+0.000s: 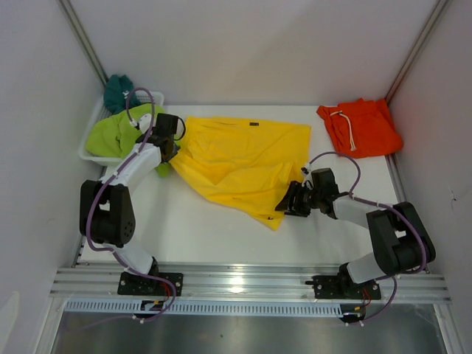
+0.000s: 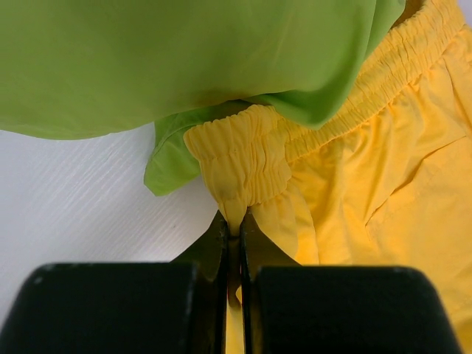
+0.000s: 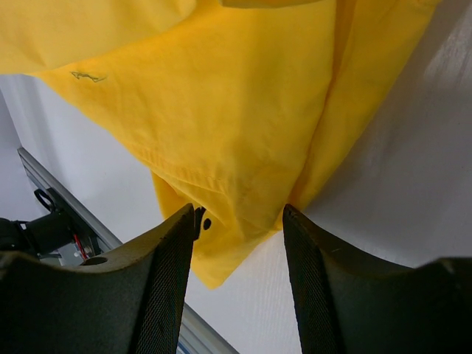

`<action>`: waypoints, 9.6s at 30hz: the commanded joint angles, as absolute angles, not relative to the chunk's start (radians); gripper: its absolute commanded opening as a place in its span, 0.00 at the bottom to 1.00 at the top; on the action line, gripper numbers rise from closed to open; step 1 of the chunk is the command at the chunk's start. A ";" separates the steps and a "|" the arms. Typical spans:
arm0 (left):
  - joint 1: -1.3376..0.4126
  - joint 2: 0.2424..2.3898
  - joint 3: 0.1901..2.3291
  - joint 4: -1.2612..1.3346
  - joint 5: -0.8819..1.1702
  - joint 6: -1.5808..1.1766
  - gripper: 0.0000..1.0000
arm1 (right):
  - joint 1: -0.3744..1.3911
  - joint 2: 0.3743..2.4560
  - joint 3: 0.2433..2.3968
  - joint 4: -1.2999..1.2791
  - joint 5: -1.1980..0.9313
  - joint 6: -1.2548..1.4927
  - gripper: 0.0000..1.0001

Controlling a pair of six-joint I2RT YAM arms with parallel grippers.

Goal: Fold and stack the shorts
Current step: Flatten the shorts out, then fold the shorts

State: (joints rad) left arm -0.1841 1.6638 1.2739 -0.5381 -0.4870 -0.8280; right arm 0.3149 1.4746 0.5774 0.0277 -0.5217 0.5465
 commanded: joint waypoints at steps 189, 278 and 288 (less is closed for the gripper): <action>0.031 1.775 1.233 -0.327 -0.057 -0.658 0.00 | 1.605 0.885 0.434 -0.160 0.514 0.632 0.50; 0.032 1.703 1.193 -0.311 -0.066 -0.652 0.00 | 1.196 1.056 0.244 0.279 0.249 1.070 0.00; 0.035 1.749 1.249 -0.354 -0.060 -0.653 0.00 | 1.563 1.058 0.356 0.173 0.512 0.738 0.00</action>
State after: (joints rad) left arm 0.0223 1.7458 1.1931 -0.3534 -0.0490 -0.6544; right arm 1.5043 1.0363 0.3435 0.2043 0.3985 0.8925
